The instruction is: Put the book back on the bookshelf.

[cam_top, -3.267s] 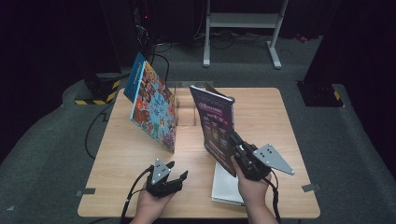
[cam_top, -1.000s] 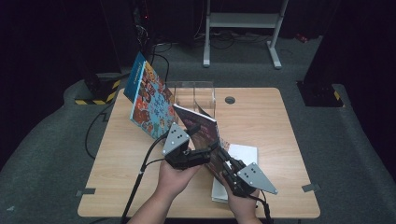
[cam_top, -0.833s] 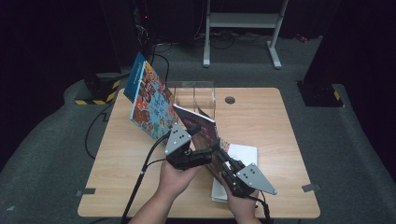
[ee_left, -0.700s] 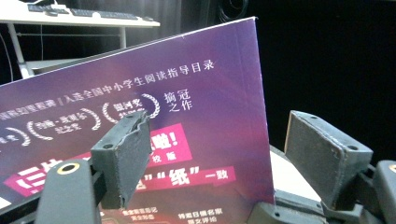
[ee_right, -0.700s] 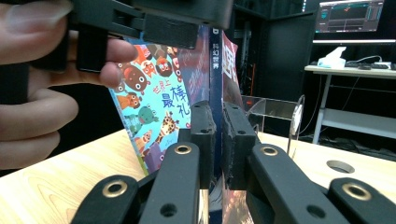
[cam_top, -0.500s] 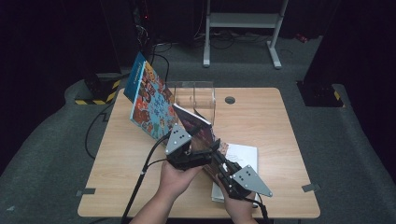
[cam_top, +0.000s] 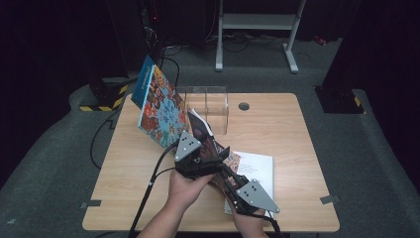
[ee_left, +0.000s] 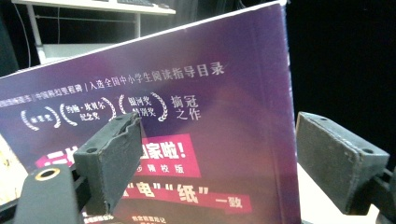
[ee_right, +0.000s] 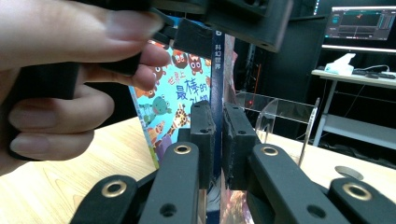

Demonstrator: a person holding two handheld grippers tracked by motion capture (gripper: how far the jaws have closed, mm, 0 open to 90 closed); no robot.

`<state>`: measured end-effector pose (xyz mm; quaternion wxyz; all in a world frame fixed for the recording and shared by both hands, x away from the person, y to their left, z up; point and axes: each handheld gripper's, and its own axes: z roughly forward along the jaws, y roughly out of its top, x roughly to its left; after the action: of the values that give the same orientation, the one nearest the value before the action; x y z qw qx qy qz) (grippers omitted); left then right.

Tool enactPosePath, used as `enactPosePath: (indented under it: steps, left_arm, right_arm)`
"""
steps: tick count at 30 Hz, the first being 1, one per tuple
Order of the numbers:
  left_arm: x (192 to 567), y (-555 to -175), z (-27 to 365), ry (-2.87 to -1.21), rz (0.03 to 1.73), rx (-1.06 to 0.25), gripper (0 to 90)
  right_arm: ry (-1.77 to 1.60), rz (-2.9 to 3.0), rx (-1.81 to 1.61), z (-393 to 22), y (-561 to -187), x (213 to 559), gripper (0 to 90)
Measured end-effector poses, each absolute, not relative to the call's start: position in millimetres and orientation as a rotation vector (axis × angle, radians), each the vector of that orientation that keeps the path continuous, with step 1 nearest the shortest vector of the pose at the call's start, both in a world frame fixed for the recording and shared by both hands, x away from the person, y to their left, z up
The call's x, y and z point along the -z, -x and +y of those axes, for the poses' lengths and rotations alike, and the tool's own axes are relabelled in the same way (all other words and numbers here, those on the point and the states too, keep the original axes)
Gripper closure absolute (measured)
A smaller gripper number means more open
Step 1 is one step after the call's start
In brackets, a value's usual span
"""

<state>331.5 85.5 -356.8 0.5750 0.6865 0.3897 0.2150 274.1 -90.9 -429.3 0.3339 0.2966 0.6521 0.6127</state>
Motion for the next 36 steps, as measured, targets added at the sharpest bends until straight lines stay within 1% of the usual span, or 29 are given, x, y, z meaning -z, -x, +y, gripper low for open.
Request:
enactPosePath:
  steps: [5, 9, 12, 13, 21, 25, 28, 34, 36]
  left_arm:
    - [356.8, -331.8, 86.0, -1.61, 0.924, -0.502, 21.0]
    - [357.5, -331.2, 88.8, -1.604, 0.932, -0.521, 28.8]
    - [357.9, -330.5, 89.2, -1.597, 0.941, -0.523, 30.2]
    - [357.9, -329.9, 89.3, -1.599, 0.938, -0.53, 32.4]
    - [357.7, -328.4, 87.4, -1.598, 0.946, -0.563, 34.7]
    - [357.5, -327.7, 86.0, -1.599, 0.957, -0.587, 37.9]
    - [357.3, -326.2, 85.7, -1.598, 0.954, -0.614, 43.7]
    - [356.1, -321.8, 82.8, -1.582, 0.933, -0.627, 56.1]
    - [355.3, -319.9, 81.2, -1.578, 0.926, -0.646, 58.3]
  right_arm:
    - [-0.76, 1.71, -1.595, -88.2, -272.5, 431.0, 83.7]
    - [-0.754, 1.707, -1.604, -89.2, -273.2, 431.6, 83.7]
    - [-0.752, 1.712, -1.6, -87.8, -272.5, 432.1, 83.7]
    - [-0.75, 1.713, -1.598, -86.9, -272.4, 432.7, 83.5]
    - [-0.75, 1.715, -1.6, -84.5, -273.0, 433.3, 83.0]
    - [-0.744, 1.719, -1.601, -83.1, -272.6, 433.8, 82.5]
    - [-0.738, 1.722, -1.602, -82.3, -271.8, 434.0, 81.6]
    - [-0.73, 1.715, -1.621, -81.2, -270.0, 434.3, 78.2]
    - [-0.734, 1.713, -1.634, -81.6, -270.2, 434.1, 77.5]
